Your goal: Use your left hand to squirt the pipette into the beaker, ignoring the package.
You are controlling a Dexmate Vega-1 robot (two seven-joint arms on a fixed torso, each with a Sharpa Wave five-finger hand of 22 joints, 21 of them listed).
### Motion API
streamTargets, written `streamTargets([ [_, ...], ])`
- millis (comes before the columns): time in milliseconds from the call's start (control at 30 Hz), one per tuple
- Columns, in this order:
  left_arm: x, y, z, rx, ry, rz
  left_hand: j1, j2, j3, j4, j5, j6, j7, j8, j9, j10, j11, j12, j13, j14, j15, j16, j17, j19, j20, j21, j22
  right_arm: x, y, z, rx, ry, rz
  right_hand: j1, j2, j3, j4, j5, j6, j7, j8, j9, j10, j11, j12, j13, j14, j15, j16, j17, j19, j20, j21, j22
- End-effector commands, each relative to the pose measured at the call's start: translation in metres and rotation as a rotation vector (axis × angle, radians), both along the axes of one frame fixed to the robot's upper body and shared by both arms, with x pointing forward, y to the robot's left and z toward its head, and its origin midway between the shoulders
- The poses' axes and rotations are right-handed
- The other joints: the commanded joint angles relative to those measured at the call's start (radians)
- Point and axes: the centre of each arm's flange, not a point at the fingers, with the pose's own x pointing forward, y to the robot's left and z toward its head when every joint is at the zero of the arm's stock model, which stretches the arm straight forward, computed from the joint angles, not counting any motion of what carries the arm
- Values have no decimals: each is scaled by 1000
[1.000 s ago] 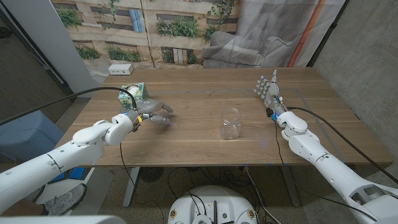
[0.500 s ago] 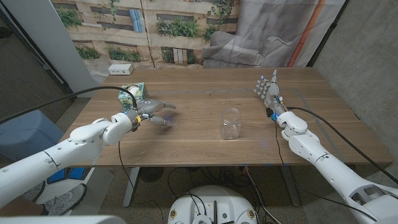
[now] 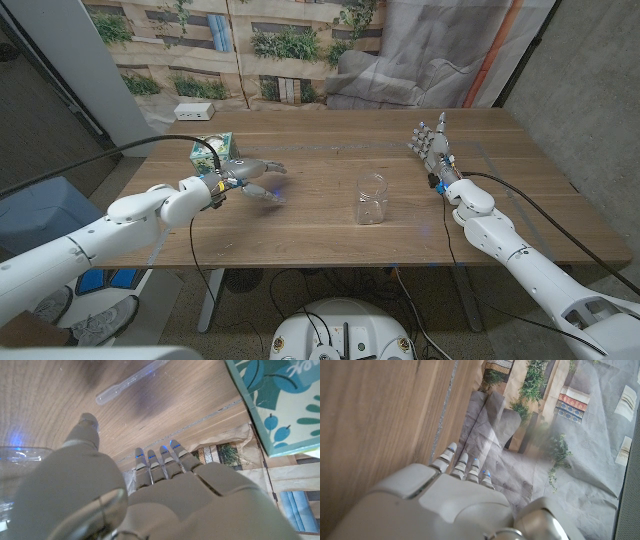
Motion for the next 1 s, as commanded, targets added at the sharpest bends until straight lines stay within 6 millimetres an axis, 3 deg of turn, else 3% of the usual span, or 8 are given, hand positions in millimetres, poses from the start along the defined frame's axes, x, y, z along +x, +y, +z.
streamTargets([
  [33, -1, 10, 10, -212, -48, -95, -8, 17, 1, 9, -1, 21, 2, 9, 2, 19, -1, 7, 0, 18, -52, 7, 2, 18, -1, 11, 3, 0, 0, 0, 0, 0, 0, 0, 58, -8, -1, 5, 1, -9, 4, 2, 1, -5, 6, 3, -8, -84, 6, 4, 8, 2, -3, 5],
  [300, 10, 19, 5, -422, -26, -136, -22, 37, 2, 11, -2, 51, 2, 15, 2, 45, -3, 13, 0, 44, -59, 11, 1, 40, 0, 17, 4, 0, 0, 0, 0, 0, 0, 0, 58, -8, -1, 5, 0, -9, 3, 2, -4, -5, 4, 2, -8, -83, 6, 4, 8, 2, -3, 5],
  [667, 28, 18, -4, -618, -3, -176, -88, 78, -11, 39, -7, -12, 9, -10, 3, 16, 10, 0, 1, 28, -44, 2, 3, 37, -12, 12, 5, 0, 0, 0, 0, 0, 0, 0, 59, -8, -1, 5, 1, -8, 4, 2, -4, -3, 3, 2, -8, -83, 6, 4, 7, 2, -4, 5],
  [867, 36, 17, -7, -713, 5, -165, -95, 84, -11, 39, -7, -6, 11, -6, 3, 10, 20, -1, 1, 21, -38, -2, 2, 36, -13, 11, 5, 0, 0, 0, 0, 0, 0, 0, 59, -8, -1, 5, 2, -8, 4, 2, -1, -2, 5, 3, -8, -83, 6, 4, 7, 3, -4, 5],
  [1000, 43, 17, -12, -792, 30, -181, -124, 105, -11, 54, -6, -19, 10, -9, 2, 11, 26, 1, 1, 21, -37, 0, 5, 36, -16, 11, 5, 0, 0, 0, 0, 0, 0, 0, 58, -8, -1, 5, 1, -9, 4, 2, -2, -1, 5, 3, -8, -85, 6, 4, 7, 2, -4, 5],
])
